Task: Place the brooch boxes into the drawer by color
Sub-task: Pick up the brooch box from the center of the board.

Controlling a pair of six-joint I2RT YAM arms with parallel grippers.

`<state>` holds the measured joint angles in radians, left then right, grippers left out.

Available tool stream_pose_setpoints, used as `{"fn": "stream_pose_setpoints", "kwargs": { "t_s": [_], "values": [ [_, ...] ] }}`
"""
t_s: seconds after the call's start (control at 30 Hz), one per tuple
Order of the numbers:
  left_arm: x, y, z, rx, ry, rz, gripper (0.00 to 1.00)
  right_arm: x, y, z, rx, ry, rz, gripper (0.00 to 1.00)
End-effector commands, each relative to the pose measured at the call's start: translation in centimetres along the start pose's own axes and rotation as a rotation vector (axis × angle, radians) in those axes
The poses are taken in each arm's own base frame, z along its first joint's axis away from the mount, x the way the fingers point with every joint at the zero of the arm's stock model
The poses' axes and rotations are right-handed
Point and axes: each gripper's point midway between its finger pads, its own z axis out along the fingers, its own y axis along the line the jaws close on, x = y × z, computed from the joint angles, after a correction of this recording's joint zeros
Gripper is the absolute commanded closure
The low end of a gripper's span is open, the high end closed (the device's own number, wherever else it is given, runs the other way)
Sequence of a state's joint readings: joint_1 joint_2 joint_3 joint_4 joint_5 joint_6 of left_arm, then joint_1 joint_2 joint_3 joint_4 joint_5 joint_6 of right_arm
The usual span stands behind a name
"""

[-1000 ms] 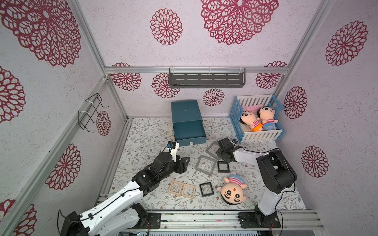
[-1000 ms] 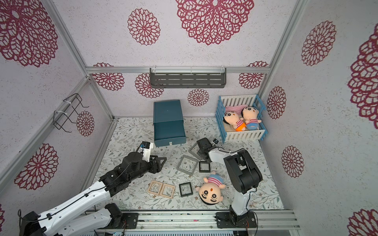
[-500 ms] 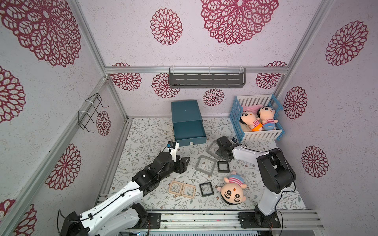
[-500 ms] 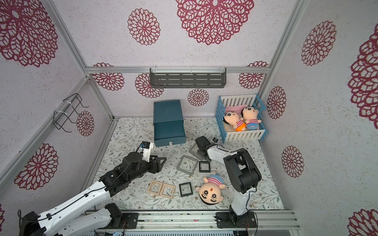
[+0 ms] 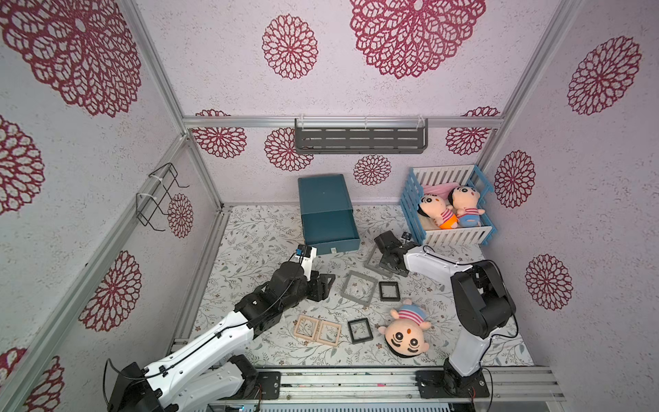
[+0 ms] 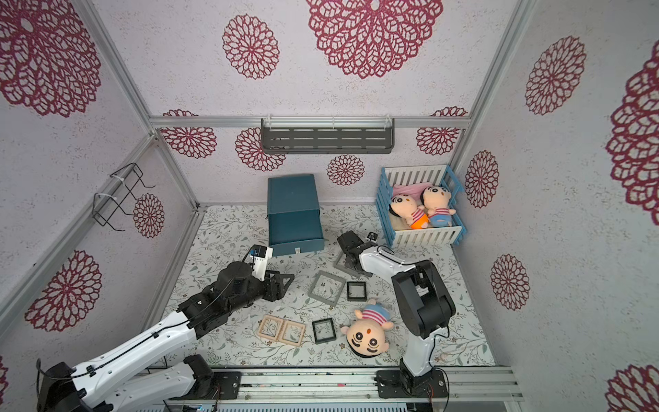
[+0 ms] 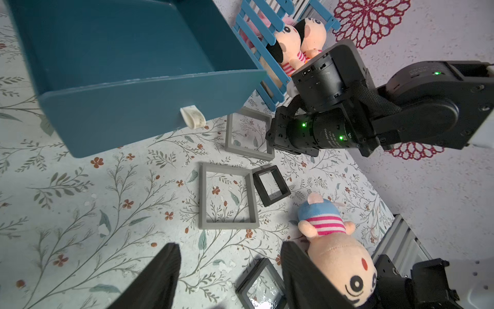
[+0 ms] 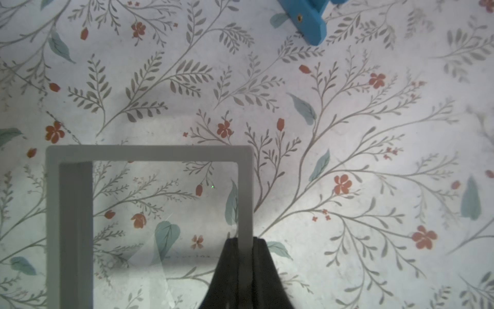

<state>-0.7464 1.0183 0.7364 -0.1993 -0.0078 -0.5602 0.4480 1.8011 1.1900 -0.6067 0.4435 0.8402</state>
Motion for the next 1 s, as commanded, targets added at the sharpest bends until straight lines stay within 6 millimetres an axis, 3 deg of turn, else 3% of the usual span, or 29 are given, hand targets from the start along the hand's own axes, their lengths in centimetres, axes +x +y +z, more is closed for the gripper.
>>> {"fn": "stream_pose_setpoints", "kwargs": {
  "t_s": [0.0, 0.23, 0.7, 0.83, 0.97],
  "values": [
    [-0.9, -1.5, 0.0, 0.049, -0.006, 0.033, 0.34, -2.8, -0.9, -3.0, 0.016, -0.088, -0.053, 1.00],
    [-1.9, -2.6, 0.4, 0.072, 0.000, 0.052, 0.35, -5.3, -1.5, -5.9, 0.023, -0.128, -0.131, 1.00],
    [-3.3, -3.4, 0.3, 0.071, 0.001, 0.051, 0.34, -11.0, -2.0, -14.1, -0.014, -0.244, -0.152, 1.00],
    [-3.7, -3.2, -0.1, 0.052, -0.007, 0.041, 0.34, -12.7, -1.2, -16.9, -0.054, -0.286, -0.163, 1.00],
    [-4.7, -2.5, -1.0, 0.001, -0.043, 0.027, 0.34, -13.8, 0.9, -19.5, -0.109, -0.311, -0.194, 1.00]
  ]
}}
